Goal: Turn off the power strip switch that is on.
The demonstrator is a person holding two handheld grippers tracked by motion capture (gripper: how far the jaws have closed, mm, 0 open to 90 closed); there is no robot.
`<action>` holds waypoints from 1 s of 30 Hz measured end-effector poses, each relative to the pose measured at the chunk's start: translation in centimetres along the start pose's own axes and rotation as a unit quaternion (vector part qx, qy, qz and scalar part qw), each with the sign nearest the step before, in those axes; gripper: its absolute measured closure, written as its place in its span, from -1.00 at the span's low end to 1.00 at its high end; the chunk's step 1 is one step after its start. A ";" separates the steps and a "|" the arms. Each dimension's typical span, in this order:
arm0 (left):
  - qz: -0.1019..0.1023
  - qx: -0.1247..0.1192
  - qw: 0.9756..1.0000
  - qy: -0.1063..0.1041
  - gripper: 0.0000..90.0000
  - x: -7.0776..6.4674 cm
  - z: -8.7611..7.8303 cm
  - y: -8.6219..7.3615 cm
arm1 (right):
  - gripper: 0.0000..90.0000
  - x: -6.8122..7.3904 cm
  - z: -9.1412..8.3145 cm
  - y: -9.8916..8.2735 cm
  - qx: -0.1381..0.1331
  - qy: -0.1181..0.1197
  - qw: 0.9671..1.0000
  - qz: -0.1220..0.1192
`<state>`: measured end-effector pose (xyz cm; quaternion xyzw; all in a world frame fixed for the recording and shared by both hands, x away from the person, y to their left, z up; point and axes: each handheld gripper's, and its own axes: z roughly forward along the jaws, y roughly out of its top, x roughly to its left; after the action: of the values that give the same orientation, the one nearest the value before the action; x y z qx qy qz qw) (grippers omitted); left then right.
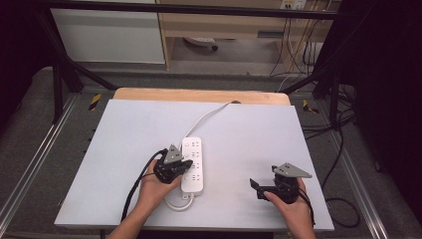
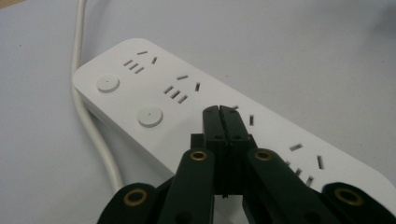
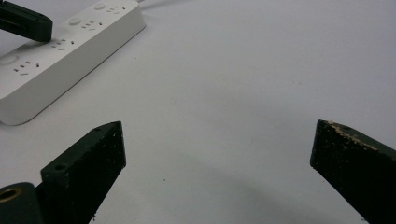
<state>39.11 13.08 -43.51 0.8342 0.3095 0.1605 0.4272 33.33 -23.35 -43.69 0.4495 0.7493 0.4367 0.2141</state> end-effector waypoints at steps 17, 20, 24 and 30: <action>-0.025 -0.042 0.999 -0.015 0.99 0.4 -0.8 0.2 | -0.91 -0.1 -0.1 0.0 -0.001 0.000 1.000 0.003; -0.028 -0.049 0.998 -0.017 0.78 0.4 -0.8 0.3 | -0.91 -0.1 -0.1 0.0 -0.001 0.000 1.000 0.003; -0.031 -0.066 0.997 -0.016 0.50 0.3 -1.0 0.5 | -0.91 -0.1 -0.1 0.0 -0.002 0.000 1.000 0.001; -0.044 -0.098 0.994 -0.014 -0.09 0.5 -1.4 0.8 | -0.91 -0.2 -0.1 0.0 -0.002 -0.002 1.000 0.002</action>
<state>39.08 13.92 -42.01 0.7761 0.3223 0.1592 0.5181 33.33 -23.54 -43.64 0.4514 0.7468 0.4384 0.2153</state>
